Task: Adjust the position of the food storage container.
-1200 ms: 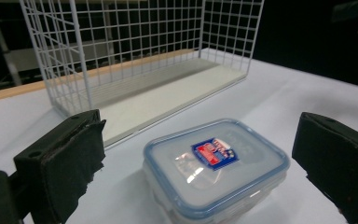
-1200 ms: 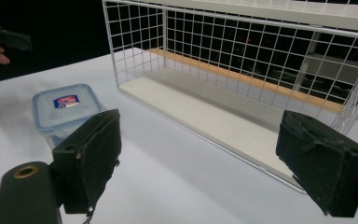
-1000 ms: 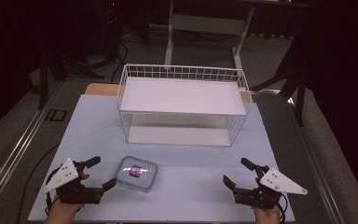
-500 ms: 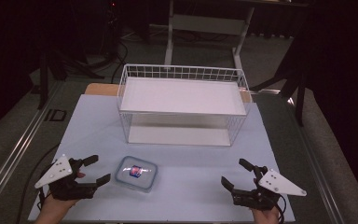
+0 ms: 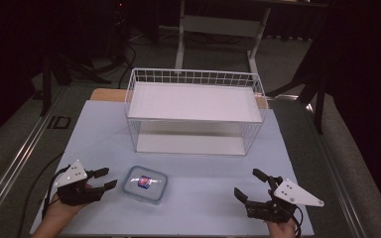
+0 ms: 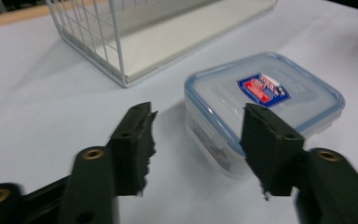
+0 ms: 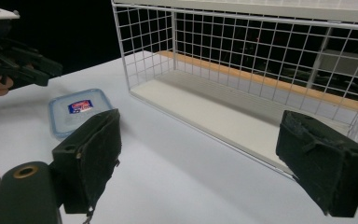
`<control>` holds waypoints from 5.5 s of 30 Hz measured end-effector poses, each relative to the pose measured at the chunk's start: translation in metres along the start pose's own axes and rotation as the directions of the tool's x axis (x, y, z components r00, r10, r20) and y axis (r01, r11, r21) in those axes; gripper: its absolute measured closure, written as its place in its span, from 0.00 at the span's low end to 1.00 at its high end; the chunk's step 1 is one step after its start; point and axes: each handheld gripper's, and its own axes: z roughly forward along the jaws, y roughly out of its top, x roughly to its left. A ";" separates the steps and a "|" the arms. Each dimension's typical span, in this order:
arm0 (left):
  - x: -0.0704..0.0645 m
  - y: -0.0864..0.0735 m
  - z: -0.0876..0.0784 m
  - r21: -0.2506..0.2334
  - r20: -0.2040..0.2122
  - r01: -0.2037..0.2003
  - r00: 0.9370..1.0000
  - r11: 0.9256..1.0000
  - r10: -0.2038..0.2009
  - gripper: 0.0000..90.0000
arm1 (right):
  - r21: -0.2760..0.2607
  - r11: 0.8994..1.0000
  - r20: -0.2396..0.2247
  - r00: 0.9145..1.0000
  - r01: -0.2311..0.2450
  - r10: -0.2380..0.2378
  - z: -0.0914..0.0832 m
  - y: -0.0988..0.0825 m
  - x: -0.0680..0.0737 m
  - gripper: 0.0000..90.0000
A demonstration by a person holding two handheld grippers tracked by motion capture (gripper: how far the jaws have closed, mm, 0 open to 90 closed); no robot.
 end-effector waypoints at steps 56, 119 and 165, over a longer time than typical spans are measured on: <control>-0.050 0.013 0.070 0.274 0.196 -0.113 0.979 0.955 0.060 1.00 | 0.014 0.999 -0.041 0.999 -0.029 0.029 0.001 0.000 -0.003 0.16; -0.080 0.066 0.163 0.310 0.261 -0.085 0.965 0.947 0.001 1.00 | 0.028 0.999 -0.068 0.997 -0.026 0.028 0.003 -0.002 -0.005 0.16; -0.084 0.070 0.080 -0.036 0.252 0.053 0.967 0.998 -0.042 0.02 | 0.175 0.985 -0.041 0.999 0.000 0.007 0.017 -0.004 0.001 0.23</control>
